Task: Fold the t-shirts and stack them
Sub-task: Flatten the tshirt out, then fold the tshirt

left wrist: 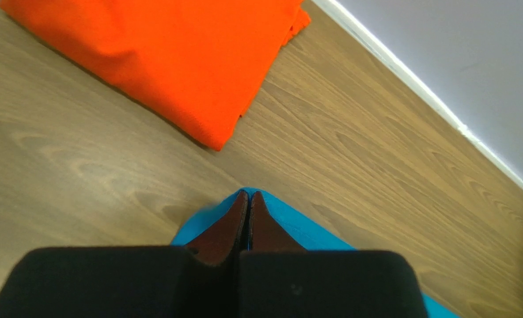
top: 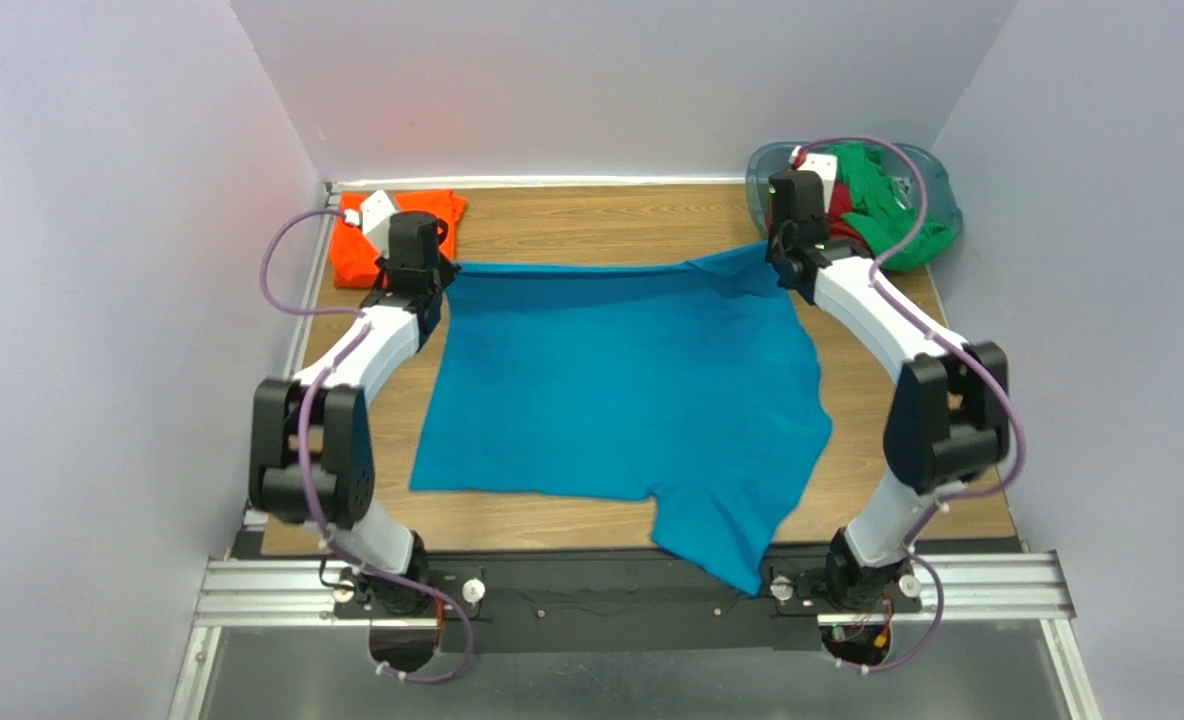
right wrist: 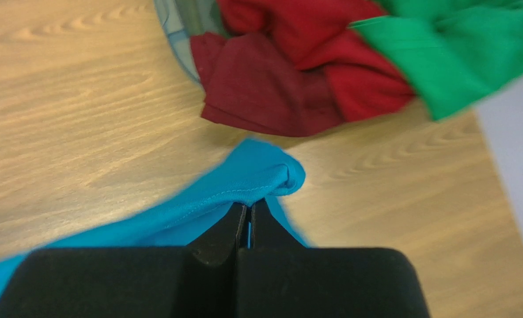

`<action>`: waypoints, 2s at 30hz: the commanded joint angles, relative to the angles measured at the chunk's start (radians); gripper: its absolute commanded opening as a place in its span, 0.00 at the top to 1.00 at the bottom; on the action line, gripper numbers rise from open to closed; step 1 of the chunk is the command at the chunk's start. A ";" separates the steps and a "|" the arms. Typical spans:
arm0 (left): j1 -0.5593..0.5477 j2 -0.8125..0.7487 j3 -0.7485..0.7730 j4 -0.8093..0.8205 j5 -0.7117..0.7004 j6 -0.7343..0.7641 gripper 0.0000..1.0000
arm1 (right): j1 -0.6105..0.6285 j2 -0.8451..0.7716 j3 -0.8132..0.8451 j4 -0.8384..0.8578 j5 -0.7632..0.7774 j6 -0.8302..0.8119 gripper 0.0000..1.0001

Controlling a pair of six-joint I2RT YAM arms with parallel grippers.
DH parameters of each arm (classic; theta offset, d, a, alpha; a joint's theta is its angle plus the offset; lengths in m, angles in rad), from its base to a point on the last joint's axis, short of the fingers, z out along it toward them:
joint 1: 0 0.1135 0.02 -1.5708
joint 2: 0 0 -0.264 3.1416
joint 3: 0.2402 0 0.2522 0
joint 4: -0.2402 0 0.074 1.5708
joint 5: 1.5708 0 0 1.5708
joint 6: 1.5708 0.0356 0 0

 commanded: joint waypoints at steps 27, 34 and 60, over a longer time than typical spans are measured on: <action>0.059 0.304 0.172 0.160 0.182 0.073 1.00 | -0.025 0.192 0.059 -0.004 -0.208 0.040 0.99; 0.059 0.241 0.109 0.136 0.171 0.059 1.00 | -0.022 0.079 -0.019 -0.111 -0.240 0.077 0.99; 0.067 0.108 -0.032 0.028 0.084 0.030 1.00 | 0.153 -0.171 -0.271 -0.413 -0.309 0.364 0.96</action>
